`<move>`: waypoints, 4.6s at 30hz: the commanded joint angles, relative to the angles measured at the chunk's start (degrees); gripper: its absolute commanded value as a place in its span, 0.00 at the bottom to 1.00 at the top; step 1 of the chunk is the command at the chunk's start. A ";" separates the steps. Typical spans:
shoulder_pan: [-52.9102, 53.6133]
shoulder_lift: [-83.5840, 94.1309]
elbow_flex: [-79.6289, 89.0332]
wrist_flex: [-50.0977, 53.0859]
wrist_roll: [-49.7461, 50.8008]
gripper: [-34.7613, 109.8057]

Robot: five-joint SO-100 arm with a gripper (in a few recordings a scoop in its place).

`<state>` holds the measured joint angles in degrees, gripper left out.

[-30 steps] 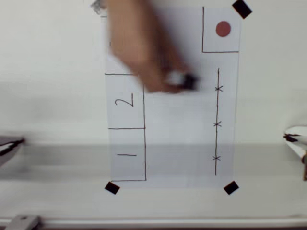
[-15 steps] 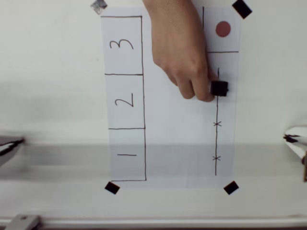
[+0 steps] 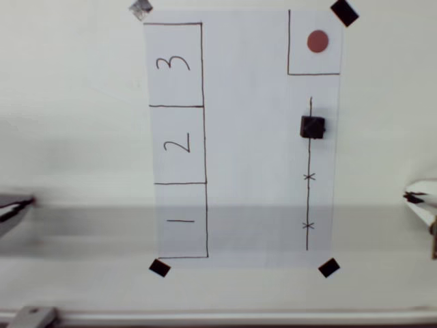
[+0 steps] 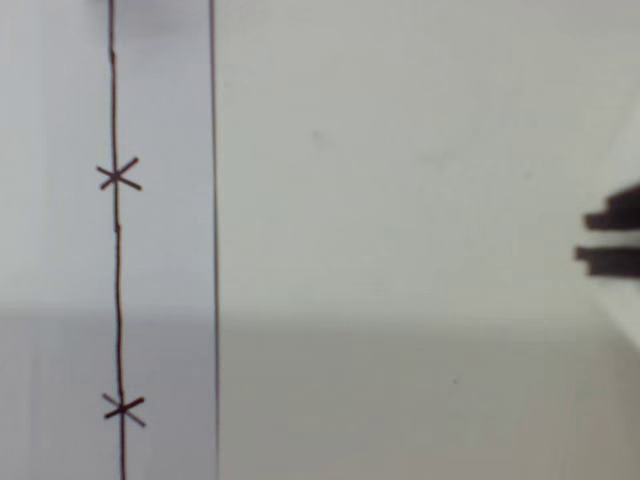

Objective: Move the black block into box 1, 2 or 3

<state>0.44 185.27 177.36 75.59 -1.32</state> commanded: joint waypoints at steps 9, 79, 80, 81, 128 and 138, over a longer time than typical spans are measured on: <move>0.35 -0.09 0.62 1.32 -0.09 0.24; 17.58 -97.82 -79.19 -5.36 -14.41 0.45; 17.49 -98.70 -79.98 -5.36 -14.33 0.45; 17.31 -99.14 -80.33 -5.36 -14.24 0.45; 16.35 -102.57 -71.72 -19.95 -15.47 0.24; 15.73 -101.07 -74.71 -19.25 -12.30 0.24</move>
<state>16.61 81.39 105.12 54.93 -14.24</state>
